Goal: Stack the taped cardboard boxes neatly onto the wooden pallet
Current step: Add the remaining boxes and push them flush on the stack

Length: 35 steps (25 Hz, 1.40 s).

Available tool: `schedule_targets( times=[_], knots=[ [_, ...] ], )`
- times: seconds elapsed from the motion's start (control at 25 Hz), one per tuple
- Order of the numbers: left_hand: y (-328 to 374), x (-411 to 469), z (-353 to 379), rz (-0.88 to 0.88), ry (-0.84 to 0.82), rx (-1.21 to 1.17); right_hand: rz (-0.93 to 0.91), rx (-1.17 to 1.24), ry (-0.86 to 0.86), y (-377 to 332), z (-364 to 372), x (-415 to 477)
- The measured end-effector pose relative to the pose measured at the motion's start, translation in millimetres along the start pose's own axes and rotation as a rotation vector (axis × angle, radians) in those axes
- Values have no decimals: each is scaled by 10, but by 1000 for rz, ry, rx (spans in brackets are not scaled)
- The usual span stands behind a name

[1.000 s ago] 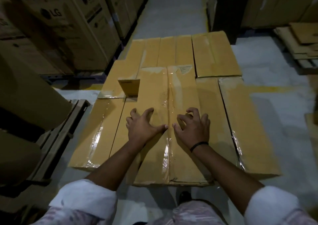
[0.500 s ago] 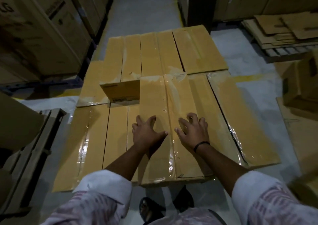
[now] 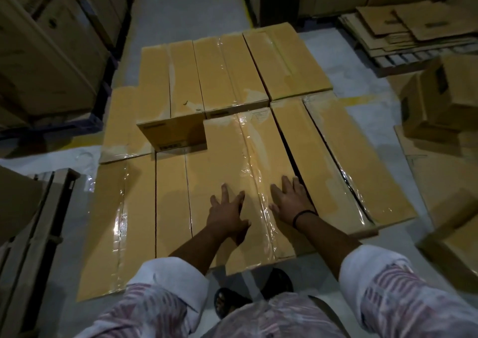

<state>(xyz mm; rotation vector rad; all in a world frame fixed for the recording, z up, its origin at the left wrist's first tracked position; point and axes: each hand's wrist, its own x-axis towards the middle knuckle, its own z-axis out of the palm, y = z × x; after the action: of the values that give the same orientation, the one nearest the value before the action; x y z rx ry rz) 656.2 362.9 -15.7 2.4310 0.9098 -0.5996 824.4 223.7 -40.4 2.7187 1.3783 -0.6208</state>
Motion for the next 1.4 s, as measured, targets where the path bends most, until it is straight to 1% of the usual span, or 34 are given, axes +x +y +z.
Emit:
schedule_targets(
  times=[0.16, 0.28, 0.4, 0.6, 0.8, 0.92, 1.04, 1.24, 1.4],
  knots=[
    [11, -204, 234, 31, 18, 95, -19, -29, 5, -37, 163, -254],
    [18, -400, 441, 89, 42, 211, -36, -43, 22, -51, 301, -473],
    [17, -536, 584, 123, 28, 273, -33, -30, 29, -47, 415, -684],
    [-15, -535, 615, 124, -29, 211, -114, -14, 10, 59, 435, -900],
    [67, -583, 613, 55, -64, 168, -200, -78, -5, 323, 444, -997],
    [156, -650, 641, 3, -57, 120, -209, -149, 4, 561, 495, -1083],
    [253, -709, 657, -40, -52, 121, -223, -197, -40, 757, 432, -1074],
    [314, -745, 662, -56, -34, 102, -241, -161, -48, 813, 343, -1029],
    [429, -711, 723, -73, 31, 107, -220, -128, -30, 897, 260, -978]
  ],
)
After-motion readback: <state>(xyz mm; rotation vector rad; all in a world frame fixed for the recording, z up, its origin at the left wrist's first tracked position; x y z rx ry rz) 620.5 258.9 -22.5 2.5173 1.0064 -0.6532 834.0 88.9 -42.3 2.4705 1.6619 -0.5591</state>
